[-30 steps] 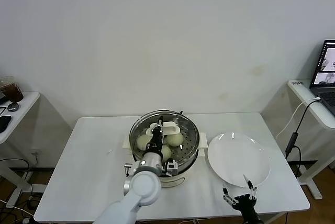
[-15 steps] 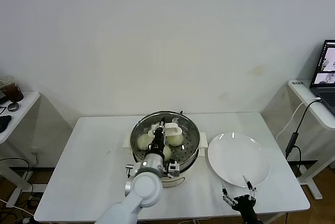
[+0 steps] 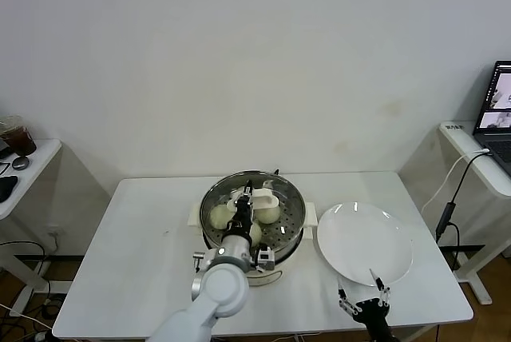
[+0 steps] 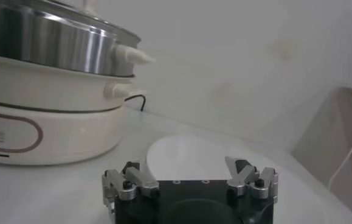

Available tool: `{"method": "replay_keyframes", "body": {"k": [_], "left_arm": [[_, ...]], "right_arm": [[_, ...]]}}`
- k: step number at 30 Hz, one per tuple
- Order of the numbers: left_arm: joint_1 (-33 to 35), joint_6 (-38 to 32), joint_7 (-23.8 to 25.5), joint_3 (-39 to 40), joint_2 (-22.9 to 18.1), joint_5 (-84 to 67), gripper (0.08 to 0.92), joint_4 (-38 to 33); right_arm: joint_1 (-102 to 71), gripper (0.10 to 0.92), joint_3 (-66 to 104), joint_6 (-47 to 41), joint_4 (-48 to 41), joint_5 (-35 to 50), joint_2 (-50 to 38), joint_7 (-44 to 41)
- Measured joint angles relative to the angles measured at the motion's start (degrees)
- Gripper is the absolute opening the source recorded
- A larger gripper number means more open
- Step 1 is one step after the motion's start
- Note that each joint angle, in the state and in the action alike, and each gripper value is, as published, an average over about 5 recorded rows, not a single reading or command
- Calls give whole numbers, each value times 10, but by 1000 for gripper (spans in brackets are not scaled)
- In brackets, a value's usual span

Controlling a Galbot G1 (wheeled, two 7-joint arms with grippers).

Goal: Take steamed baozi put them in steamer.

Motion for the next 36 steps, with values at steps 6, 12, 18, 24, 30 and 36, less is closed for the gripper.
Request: {"method": "replay_keyframes", "body": {"k": [6, 12, 18, 24, 30, 36], "left_arm": [[12, -7, -14, -10, 2, -16, 353, -12], [43, -16, -32, -27, 19, -48, 526, -51], [98, -25, -56, -56, 46, -118, 699, -118], [197, -49, -96, -119, 63, -252, 814, -195], [328, -121, -142, -234, 63, -454, 823, -241], [442, -222, -171, -333, 49, -651, 823, -246]], "right_arm": [[0, 823, 0, 0, 0, -1, 0, 1], [-2, 823, 2, -1, 0, -3, -1, 1], [-2, 823, 1, -1, 0, -3, -1, 1], [-4, 823, -1, -1, 5, 4, -5, -2], [-12, 823, -11, -9, 18, 29, -13, -11], [-31, 823, -27, -31, 42, 67, -28, -20]]}}
